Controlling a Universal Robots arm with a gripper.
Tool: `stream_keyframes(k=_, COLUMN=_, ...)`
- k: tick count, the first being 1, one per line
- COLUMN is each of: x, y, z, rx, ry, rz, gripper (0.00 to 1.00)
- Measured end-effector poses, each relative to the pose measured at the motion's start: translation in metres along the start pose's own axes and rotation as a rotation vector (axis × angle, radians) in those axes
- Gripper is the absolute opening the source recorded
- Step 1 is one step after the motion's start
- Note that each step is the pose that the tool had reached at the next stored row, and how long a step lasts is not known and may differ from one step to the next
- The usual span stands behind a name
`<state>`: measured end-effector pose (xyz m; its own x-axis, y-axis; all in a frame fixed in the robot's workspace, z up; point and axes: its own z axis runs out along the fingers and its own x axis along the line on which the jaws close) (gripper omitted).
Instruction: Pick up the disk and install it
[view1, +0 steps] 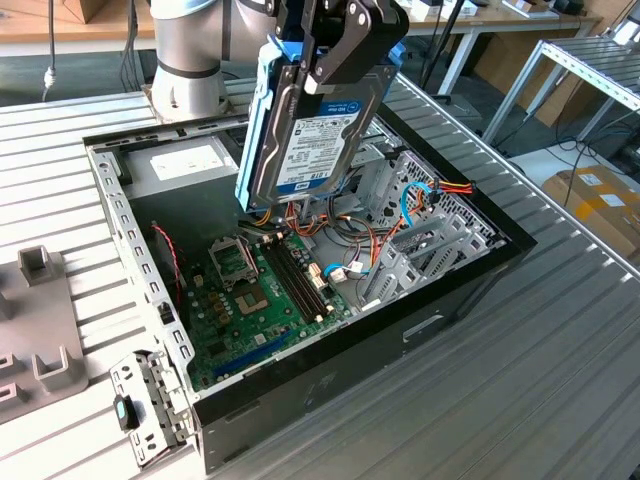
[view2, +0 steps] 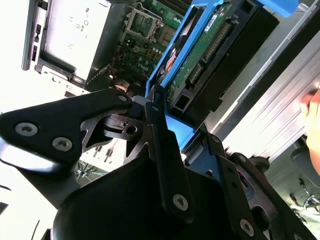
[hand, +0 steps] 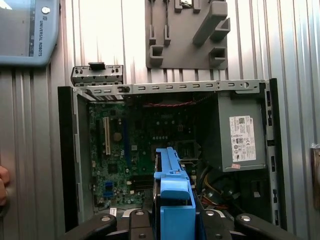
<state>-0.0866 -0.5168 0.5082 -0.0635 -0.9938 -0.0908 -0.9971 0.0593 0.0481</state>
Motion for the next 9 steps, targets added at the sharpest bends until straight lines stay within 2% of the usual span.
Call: stream_keyframes(k=9, x=0.0018, y=-0.0026, z=0.0001, rx=0.0000, ry=0.0000, rz=0.000, gripper=0.37)
